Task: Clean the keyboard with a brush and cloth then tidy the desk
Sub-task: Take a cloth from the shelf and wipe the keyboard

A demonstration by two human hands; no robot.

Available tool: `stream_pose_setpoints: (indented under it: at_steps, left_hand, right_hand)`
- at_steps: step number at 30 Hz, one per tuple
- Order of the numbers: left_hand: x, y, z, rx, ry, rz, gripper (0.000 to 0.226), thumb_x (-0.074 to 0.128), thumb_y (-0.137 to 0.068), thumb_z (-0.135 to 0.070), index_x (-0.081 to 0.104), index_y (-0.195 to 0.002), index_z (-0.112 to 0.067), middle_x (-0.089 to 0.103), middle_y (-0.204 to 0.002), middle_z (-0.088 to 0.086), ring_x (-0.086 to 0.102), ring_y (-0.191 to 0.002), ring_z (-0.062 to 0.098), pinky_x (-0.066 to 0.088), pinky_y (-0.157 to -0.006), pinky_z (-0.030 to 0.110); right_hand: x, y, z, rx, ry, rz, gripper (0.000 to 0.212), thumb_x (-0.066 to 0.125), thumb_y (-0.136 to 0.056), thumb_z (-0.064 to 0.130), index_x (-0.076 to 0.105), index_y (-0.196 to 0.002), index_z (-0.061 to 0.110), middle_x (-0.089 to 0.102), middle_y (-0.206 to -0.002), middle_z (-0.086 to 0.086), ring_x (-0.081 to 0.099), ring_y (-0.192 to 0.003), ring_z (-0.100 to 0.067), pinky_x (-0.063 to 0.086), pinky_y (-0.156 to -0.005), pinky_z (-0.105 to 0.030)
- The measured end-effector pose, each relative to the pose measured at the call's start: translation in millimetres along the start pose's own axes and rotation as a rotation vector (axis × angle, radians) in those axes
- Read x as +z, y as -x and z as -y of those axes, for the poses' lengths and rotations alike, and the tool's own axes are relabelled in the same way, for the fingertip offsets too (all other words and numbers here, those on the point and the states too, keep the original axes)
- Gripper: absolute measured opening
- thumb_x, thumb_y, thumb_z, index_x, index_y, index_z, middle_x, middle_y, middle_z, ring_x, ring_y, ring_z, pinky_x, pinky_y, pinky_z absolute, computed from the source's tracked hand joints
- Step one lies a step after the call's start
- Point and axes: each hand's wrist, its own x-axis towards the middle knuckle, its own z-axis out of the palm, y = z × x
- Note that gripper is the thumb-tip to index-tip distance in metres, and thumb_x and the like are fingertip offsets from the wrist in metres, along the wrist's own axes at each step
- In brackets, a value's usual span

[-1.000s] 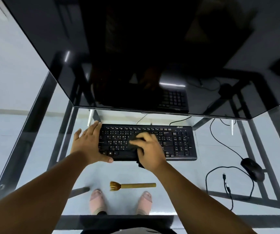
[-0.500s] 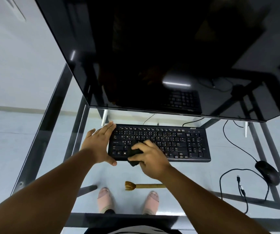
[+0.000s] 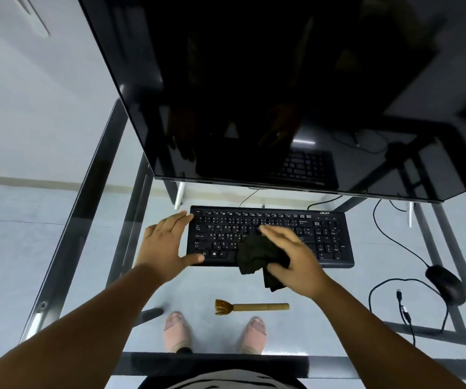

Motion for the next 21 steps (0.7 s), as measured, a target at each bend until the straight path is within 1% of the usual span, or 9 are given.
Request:
stream_pose_setpoints:
  at_steps: [2,4,7,8,10,13,16,18,21]
  left_hand:
    - [4.0,10.1,-1.8,-0.014,0.055,-0.185,0.059,0.055,-0.084,-0.058,0.055,-0.129,-0.02,0.059,-0.125,0.003,0.056,-0.115,0.024,0.043,-0.095,0.042]
    - [9.4,19.0,-7.4,-0.048,0.148,-0.285,0.037,0.052,-0.088,-0.045,0.064,-0.109,-0.017,0.066,-0.099,0.002,0.064,-0.088,0.023,0.051,-0.077,0.037]
    - [15.8,28.2,-26.2,-0.089,0.247,-0.23,0.002,0.063,-0.091,-0.025,0.064,-0.091,-0.023,0.065,-0.079,-0.005,0.06,-0.065,0.014,0.049,-0.059,0.027]
    - [18.3,29.5,-32.2,-0.092,0.259,-0.208,0.003,0.063,-0.091,-0.024,0.063,-0.088,-0.025,0.064,-0.076,-0.007,0.057,-0.062,0.012,0.048,-0.057,0.027]
    - [22.8,29.5,-43.2,-0.101,0.314,-0.17,0.006,0.062,-0.092,-0.024,0.064,-0.087,-0.026,0.063,-0.072,-0.01,0.056,-0.061,0.009,0.048,-0.057,0.027]
    - [27.4,24.9,-57.0,-0.14,0.477,-0.148,0.007,0.062,-0.092,-0.02,0.068,-0.091,-0.023,0.067,-0.074,-0.01,0.061,-0.067,0.009,0.052,-0.065,0.028]
    - [19.4,21.1,-74.0,-0.273,0.715,-0.131,0.013,0.061,-0.093,-0.016,0.067,-0.1,-0.024,0.07,-0.084,-0.005,0.067,-0.081,0.014,0.054,-0.08,0.029]
    - [9.9,18.0,-86.6,-0.393,0.902,-0.073,0.016,0.057,-0.095,-0.017,0.063,-0.108,-0.023,0.07,-0.096,0.0,0.068,-0.088,0.015,0.053,-0.09,0.031]
    - [-0.2,12.9,-107.0,-0.512,1.188,0.092,0.021,0.054,-0.097,-0.031,0.058,-0.116,-0.023,0.068,-0.115,0.004,0.066,-0.101,0.014,0.049,-0.098,0.033]
  right_hand:
    - [-6.5,4.5,-0.4,0.135,-0.019,-0.126,0.06,0.068,-0.083,0.013,0.051,-0.137,0.034,0.046,-0.126,0.017,0.053,-0.113,-0.002,0.042,-0.09,-0.013]
    - [-10.7,3.7,0.1,0.236,0.082,-0.146,0.042,0.071,-0.085,0.026,0.061,-0.126,0.025,0.053,-0.115,0.009,0.057,-0.1,-0.009,0.045,-0.084,-0.019]
    - [-16.1,-3.7,3.7,0.302,0.186,-0.001,0.034,0.072,-0.082,0.04,0.067,-0.11,0.021,0.06,-0.101,0.006,0.056,-0.092,-0.01,0.044,-0.079,-0.024]
    - [-17.3,-6.9,5.5,0.305,0.2,0.047,0.031,0.072,-0.082,0.041,0.068,-0.105,0.021,0.061,-0.097,0.006,0.056,-0.09,-0.011,0.044,-0.077,-0.026]
    - [-19.6,-11.8,9.7,0.312,0.221,0.128,0.02,0.07,-0.082,0.041,0.066,-0.085,0.021,0.059,-0.086,0.004,0.057,-0.081,-0.015,0.045,-0.071,-0.032]
    - [-22.3,-13.0,12.0,0.313,0.196,0.153,0.026,0.067,-0.085,0.034,0.051,-0.068,0.024,0.052,-0.075,0.002,0.051,-0.071,-0.018,0.04,-0.063,-0.033]
    - [-30.4,-4.4,11.2,0.308,-0.01,0.107,0.019,0.065,-0.089,0.027,0.053,-0.075,0.021,0.054,-0.078,0.003,0.051,-0.073,-0.016,0.039,-0.066,-0.032]
    - [-35.5,3.3,8.4,0.337,-0.284,0.087,0.004,0.062,-0.093,0.02,0.06,-0.091,0.017,0.064,-0.087,0.004,0.06,-0.082,-0.015,0.047,-0.076,-0.031]
    - [-41.2,12.0,4.2,0.367,-0.716,0.082,0.027,0.056,-0.096,0.006,0.06,-0.119,0.02,0.07,-0.115,0.0,0.064,-0.111,-0.017,0.05,-0.097,-0.033]
